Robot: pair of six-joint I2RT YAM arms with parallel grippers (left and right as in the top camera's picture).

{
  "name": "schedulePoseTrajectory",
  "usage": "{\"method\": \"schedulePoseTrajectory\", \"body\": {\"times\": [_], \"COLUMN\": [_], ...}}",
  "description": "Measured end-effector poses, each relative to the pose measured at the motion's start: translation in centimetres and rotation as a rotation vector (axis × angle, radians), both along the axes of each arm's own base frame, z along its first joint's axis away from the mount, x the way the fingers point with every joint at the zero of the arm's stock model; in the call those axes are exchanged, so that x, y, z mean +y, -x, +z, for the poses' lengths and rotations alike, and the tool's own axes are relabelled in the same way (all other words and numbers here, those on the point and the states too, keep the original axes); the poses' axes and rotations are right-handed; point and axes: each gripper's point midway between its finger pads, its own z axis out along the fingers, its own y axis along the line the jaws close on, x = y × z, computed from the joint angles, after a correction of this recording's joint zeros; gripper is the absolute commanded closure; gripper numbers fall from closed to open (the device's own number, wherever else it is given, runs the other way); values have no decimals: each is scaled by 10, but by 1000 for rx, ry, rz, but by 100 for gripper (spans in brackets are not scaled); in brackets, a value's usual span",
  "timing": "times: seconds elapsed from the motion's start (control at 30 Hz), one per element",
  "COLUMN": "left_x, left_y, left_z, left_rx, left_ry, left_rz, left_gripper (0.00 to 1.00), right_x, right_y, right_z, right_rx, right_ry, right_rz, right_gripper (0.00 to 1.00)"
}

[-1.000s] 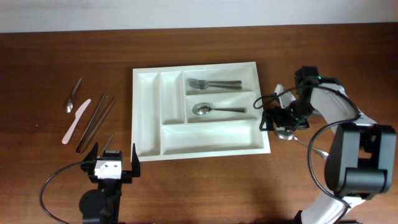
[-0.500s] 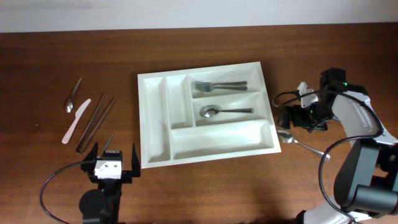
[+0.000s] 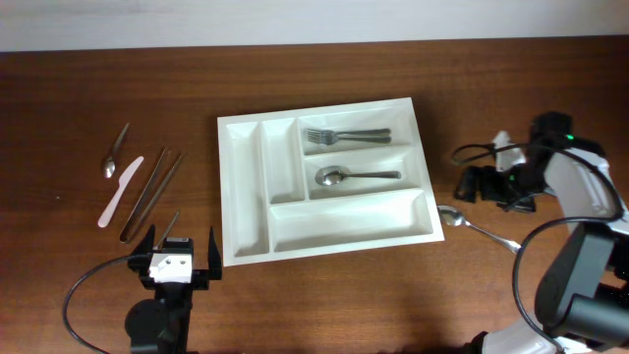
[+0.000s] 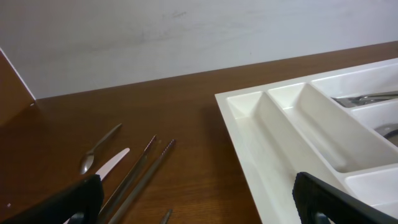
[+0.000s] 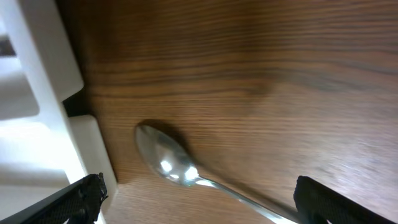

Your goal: Pack container

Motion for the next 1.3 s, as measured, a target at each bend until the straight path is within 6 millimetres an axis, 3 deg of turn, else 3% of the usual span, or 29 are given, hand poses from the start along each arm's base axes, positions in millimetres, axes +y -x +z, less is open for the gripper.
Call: {"method": "schedulePoseTrajectory", "body": {"times": [0.17,0.73,0.93,1.3], "left_x": [0,0,0,0], "left_y": [0,0,0,0], "left_z": [0,0,0,0], "left_rx": [0,0,0,0], "left_ry": [0,0,0,0], "left_rz": [0,0,0,0], "left_gripper": [1,1,1,1], "right_x": [-13,-8,-12,-19], "right_y": [9,51,52,35], "right_z": [4,0,-1,-13], "right_rx": [14,213,220,161], "right_ry": [-16,-29,-5,26], "right_rz": [-57,-123,-128,-106], "right_gripper": [1,1,1,1]}}
